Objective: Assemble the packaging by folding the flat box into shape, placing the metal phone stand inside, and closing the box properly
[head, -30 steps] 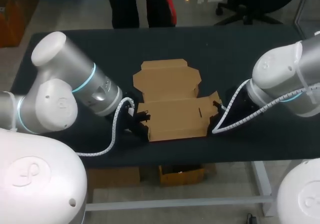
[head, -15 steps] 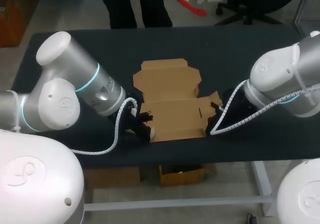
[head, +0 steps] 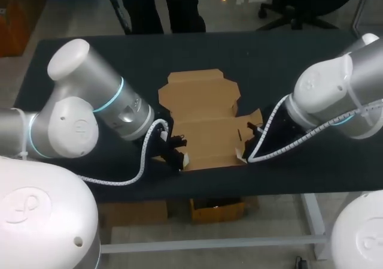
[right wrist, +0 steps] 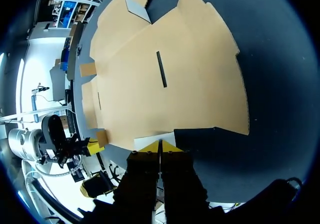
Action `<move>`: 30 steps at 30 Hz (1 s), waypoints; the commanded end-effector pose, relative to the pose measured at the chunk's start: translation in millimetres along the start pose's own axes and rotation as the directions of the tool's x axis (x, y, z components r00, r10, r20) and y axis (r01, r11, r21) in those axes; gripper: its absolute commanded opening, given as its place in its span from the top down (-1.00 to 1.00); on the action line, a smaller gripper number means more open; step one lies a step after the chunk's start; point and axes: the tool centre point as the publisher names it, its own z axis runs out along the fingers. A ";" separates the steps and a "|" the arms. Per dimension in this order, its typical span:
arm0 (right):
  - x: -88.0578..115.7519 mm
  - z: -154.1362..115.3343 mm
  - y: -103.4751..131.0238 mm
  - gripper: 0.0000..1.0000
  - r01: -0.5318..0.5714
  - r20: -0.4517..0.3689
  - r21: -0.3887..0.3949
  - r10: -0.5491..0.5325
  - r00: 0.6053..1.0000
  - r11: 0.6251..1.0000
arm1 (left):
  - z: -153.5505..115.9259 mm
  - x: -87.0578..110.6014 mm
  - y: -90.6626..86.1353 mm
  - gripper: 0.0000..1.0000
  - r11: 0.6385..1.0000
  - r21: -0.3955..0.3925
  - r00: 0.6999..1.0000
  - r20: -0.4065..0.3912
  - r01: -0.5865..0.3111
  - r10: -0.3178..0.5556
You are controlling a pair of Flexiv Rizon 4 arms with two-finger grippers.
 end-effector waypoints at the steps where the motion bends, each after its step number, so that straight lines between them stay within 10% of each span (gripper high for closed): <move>1: 1.1 2.0 -1.3 1.00 0.000 0.005 -0.002 0.000 1.000 1.000 | 5.5 6.0 -0.7 1.00 1.000 0.001 1.000 0.016 0.001 -0.001; 30: 0.6 14.1 -2.0 1.00 -0.005 0.060 0.006 0.004 0.998 1.000 | 23.3 4.4 -7.0 1.00 0.996 0.088 0.998 0.066 0.010 -0.016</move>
